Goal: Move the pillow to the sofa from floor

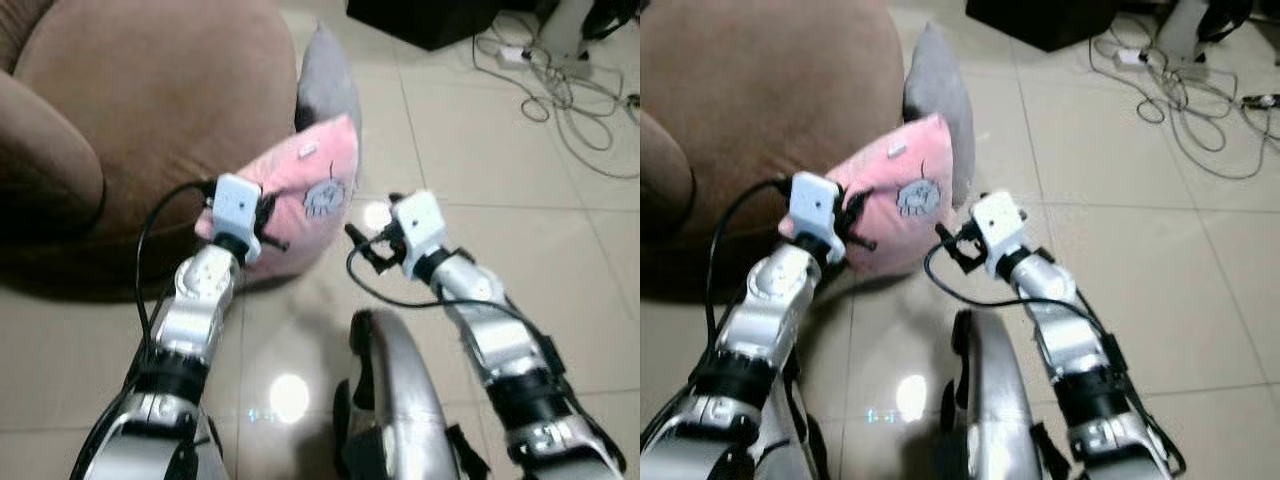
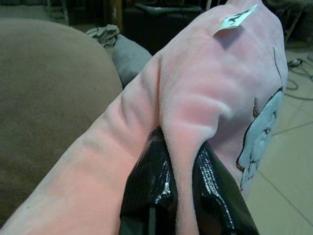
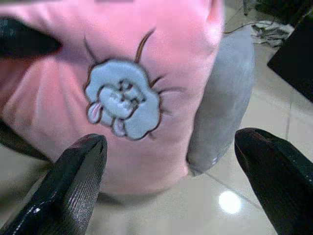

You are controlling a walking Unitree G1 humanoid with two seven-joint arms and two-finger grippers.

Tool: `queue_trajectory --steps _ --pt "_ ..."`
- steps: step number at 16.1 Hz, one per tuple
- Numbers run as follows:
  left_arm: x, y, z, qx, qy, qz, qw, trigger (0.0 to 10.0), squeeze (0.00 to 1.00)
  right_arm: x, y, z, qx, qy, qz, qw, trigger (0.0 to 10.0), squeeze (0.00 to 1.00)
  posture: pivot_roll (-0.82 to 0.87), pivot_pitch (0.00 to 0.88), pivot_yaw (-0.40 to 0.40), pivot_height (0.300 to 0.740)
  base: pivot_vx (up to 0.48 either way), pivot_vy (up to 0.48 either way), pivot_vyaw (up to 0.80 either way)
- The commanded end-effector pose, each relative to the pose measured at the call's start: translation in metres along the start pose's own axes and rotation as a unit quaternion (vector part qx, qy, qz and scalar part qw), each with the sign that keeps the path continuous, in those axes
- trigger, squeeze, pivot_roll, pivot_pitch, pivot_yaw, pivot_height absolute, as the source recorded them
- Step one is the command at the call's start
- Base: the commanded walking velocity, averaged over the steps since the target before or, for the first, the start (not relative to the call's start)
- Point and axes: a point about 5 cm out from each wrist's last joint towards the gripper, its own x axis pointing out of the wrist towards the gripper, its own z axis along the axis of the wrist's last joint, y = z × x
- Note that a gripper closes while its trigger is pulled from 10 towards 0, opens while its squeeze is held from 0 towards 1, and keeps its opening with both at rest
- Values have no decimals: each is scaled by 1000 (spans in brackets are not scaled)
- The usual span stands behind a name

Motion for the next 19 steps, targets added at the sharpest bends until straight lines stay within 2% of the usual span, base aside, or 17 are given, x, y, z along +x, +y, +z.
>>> queue_trajectory --steps 1,4,11,16,19 --pt "-2 -2 -4 10 2 5 1000 0 0 -5 -1 -1 -5 9 12 1000 10000 0 -28 235 -197 585 0 0 0" --pt "-1 -5 -3 17 -8 5 1000 0 0 -9 -3 1 -3 15 12 1000 10000 0 -33 234 -202 609 0 0 0" --pt "-3 -5 -3 13 -19 9 1000 0 0 -12 8 -18 20 55 12 998 10000 0 -27 241 -209 682 0 0 0" --pt "-13 0 -11 20 -13 36 999 0 0 -13 9 -35 29 83 8 996 10000 0 -10 239 -215 736 0 0 0" --pt "-15 0 -11 20 -14 43 999 0 0 -13 10 -39 31 91 7 995 10000 0 -3 234 -217 740 0 0 0"
